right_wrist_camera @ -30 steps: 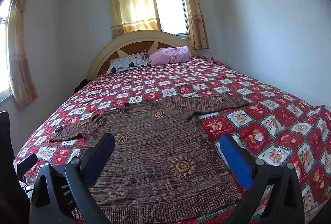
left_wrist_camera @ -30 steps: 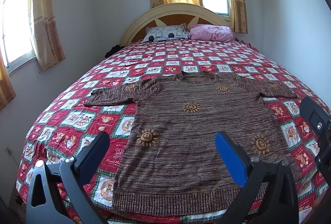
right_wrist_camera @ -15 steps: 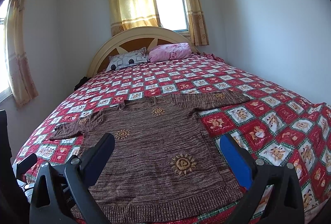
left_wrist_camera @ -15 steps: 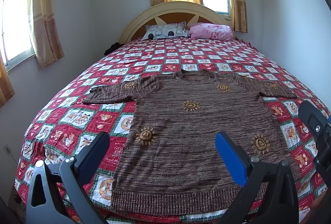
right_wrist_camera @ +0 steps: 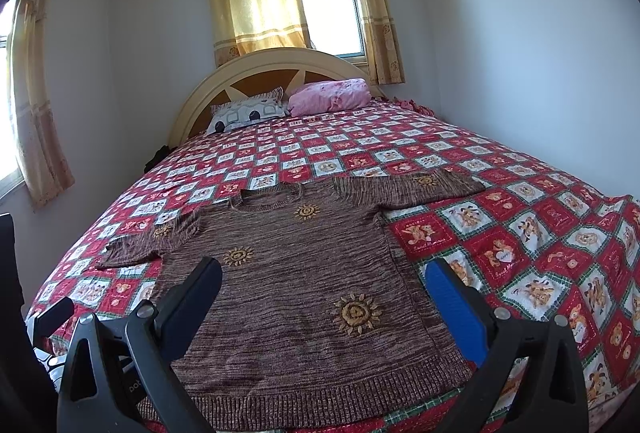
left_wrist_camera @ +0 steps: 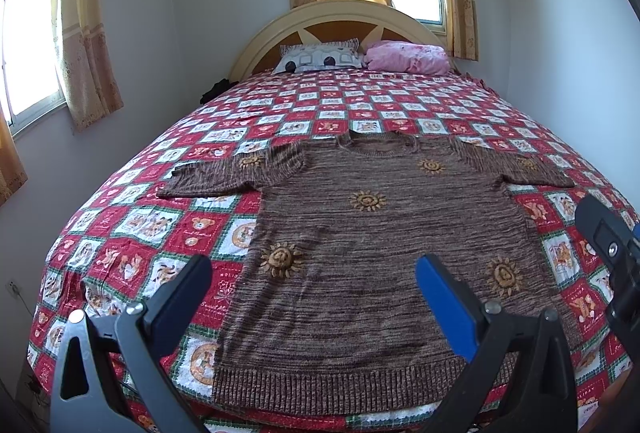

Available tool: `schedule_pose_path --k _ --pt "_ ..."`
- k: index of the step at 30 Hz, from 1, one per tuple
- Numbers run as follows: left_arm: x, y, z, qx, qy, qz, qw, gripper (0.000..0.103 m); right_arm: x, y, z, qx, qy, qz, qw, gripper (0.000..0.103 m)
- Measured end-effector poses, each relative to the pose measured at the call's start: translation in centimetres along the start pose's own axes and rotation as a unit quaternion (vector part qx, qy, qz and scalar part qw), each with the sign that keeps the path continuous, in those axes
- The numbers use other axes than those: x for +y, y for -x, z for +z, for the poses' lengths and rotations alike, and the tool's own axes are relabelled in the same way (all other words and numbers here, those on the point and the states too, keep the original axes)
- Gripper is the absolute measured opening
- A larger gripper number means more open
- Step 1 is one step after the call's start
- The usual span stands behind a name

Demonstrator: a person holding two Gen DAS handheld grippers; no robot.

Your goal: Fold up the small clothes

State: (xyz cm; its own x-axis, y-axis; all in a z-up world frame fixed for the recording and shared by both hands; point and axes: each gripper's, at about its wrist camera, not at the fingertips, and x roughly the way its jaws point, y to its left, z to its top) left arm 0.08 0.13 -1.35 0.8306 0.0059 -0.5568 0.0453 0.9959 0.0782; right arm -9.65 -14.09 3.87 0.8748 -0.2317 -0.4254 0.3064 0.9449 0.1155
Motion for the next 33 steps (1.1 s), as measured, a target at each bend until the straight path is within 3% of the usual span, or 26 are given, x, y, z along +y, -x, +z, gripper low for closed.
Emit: schedule_pose_path --k 26,33 --pt "0.0 -0.3 -0.3 0.01 0.001 -0.005 0.9999 0.103 0.3 -0.2 -0.2 0.005 0.002 0.003 1.0 0.102" --pt "-0.1 -2.3 -0.7 0.043 -0.005 -0.029 0.9987 0.103 -0.2 -1.7 -1.1 0.02 -0.011 0.005 1.0 0.102"
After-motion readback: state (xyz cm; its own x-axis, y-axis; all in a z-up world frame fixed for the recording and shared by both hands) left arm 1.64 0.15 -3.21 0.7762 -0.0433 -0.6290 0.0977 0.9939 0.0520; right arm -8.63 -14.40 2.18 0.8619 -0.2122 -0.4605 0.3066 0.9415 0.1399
